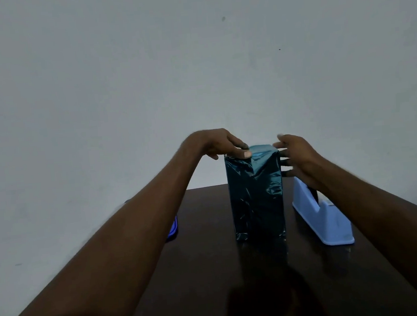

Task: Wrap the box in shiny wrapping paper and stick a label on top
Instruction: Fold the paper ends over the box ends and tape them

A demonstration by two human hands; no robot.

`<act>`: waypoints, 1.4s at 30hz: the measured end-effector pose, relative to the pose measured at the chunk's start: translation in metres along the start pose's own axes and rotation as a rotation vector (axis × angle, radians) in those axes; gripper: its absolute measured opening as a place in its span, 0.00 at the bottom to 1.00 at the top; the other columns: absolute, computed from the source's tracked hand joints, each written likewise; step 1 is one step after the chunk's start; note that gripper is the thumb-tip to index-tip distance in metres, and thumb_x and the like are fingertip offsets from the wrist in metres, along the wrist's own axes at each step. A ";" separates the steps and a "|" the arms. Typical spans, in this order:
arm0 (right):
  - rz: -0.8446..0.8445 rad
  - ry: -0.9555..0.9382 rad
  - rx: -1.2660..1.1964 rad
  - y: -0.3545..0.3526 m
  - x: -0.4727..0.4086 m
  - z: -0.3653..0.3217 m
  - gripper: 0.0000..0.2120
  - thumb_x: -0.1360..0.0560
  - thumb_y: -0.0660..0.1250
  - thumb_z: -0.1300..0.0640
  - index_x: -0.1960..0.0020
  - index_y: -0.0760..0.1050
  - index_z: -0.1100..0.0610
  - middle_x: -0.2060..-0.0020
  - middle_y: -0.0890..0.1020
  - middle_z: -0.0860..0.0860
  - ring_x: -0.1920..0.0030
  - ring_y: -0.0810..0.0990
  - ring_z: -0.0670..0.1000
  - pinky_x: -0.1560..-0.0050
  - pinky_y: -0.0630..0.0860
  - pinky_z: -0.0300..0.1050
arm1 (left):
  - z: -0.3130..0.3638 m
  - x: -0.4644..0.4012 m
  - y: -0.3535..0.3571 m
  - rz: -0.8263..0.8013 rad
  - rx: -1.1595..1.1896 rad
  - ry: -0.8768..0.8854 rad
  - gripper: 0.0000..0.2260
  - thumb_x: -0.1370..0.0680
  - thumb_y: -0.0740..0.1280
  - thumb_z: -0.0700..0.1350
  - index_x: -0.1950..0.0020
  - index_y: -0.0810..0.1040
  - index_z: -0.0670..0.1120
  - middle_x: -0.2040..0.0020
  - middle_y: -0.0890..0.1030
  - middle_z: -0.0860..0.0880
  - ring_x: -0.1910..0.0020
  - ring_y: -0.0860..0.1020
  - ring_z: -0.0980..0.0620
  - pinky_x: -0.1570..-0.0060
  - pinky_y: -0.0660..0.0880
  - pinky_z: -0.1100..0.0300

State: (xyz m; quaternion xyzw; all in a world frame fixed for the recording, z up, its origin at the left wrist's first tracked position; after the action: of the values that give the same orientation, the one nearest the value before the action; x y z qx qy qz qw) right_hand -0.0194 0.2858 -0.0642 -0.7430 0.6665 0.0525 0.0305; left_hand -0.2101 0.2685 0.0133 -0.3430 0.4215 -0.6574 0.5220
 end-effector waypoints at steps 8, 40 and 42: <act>0.287 -0.067 1.343 -0.059 0.031 0.018 0.13 0.28 0.66 0.59 0.66 0.64 0.58 0.69 0.71 0.53 0.60 0.73 0.56 0.60 0.69 0.44 | 0.011 -0.003 0.003 -0.023 -0.009 -0.051 0.19 0.24 0.71 0.54 0.34 0.78 0.53 0.35 0.75 0.49 0.36 0.72 0.48 0.43 0.79 0.48; 0.257 0.362 0.665 -0.076 0.062 0.028 0.05 0.27 0.69 0.62 0.58 0.74 0.62 0.60 0.83 0.58 0.59 0.85 0.58 0.64 0.81 0.44 | 0.013 -0.008 0.021 0.052 0.074 0.045 0.19 0.23 0.70 0.53 0.33 0.78 0.50 0.37 0.79 0.46 0.38 0.77 0.46 0.38 0.76 0.48; 0.318 0.278 0.515 -0.075 0.065 0.028 0.10 0.24 0.65 0.57 0.62 0.69 0.55 0.63 0.76 0.52 0.56 0.81 0.54 0.51 0.81 0.48 | 0.012 -0.010 0.021 0.059 0.075 0.049 0.19 0.23 0.70 0.54 0.34 0.78 0.50 0.37 0.79 0.46 0.38 0.77 0.46 0.38 0.76 0.47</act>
State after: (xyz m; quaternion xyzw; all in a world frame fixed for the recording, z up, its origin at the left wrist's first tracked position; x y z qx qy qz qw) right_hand 0.0609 0.2335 -0.1020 -0.5975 0.7633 -0.2156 0.1175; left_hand -0.1892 0.2735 -0.0008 -0.2944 0.4193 -0.6654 0.5429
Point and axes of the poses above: each hand's wrist, its own x-axis away from the middle knuckle, its own y-axis out of the palm, z = x × y, the point moved 2 cm from there along -x, towards the middle knuckle
